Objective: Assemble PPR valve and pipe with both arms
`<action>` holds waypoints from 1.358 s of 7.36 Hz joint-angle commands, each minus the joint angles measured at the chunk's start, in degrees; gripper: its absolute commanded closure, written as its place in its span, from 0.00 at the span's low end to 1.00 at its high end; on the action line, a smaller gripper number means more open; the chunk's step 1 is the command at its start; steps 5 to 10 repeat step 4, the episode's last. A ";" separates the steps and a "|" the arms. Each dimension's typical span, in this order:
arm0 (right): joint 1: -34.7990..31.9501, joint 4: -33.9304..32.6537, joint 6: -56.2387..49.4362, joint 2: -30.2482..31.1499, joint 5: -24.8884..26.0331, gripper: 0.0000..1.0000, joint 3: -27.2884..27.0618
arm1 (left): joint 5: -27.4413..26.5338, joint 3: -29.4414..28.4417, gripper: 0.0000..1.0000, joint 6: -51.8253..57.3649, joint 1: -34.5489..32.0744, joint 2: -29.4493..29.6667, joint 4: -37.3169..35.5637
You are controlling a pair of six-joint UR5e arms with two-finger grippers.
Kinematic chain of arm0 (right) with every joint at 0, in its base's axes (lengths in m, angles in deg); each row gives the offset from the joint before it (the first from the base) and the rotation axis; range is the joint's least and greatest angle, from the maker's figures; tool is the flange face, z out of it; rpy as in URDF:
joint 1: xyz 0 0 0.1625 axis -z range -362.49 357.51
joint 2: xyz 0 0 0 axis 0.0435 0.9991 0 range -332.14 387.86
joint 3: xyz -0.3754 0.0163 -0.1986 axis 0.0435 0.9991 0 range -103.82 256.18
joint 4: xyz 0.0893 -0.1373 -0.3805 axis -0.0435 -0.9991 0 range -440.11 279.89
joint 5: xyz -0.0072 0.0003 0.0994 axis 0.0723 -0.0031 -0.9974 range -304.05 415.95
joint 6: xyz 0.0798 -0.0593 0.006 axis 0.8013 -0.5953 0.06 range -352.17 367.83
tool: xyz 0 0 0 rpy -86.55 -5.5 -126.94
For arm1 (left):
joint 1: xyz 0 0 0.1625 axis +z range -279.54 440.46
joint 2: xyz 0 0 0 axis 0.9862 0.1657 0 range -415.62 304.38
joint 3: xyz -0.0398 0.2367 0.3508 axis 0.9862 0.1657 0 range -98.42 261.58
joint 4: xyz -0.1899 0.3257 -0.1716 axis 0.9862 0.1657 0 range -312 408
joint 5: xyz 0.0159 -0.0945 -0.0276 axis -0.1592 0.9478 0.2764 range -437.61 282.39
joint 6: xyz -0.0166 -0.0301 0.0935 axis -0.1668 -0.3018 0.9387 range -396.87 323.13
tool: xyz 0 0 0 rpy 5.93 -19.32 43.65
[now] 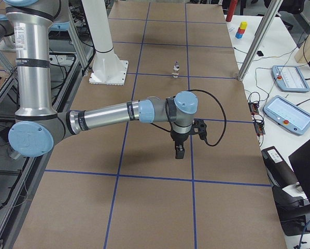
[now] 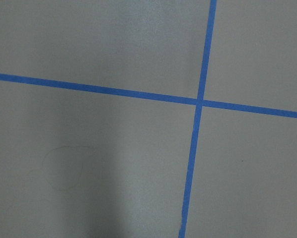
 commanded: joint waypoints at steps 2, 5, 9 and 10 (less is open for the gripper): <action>0.00 0.00 0.00 0.00 0.01 0.00 0.03 | -0.21 -0.14 0.00 -5.26 0.00 -0.12 -1.18; 0.00 0.00 0.00 0.00 0.01 0.00 -0.23 | -0.13 0.74 0.00 -5.26 -0.09 -1.00 -1.36; 0.00 0.00 0.00 0.00 0.01 0.00 -0.23 | -0.13 0.74 0.00 -5.26 -0.09 -1.00 -1.36; 0.00 0.00 0.00 0.00 0.01 0.00 -0.23 | -0.13 0.74 0.00 -5.26 -0.09 -1.00 -1.36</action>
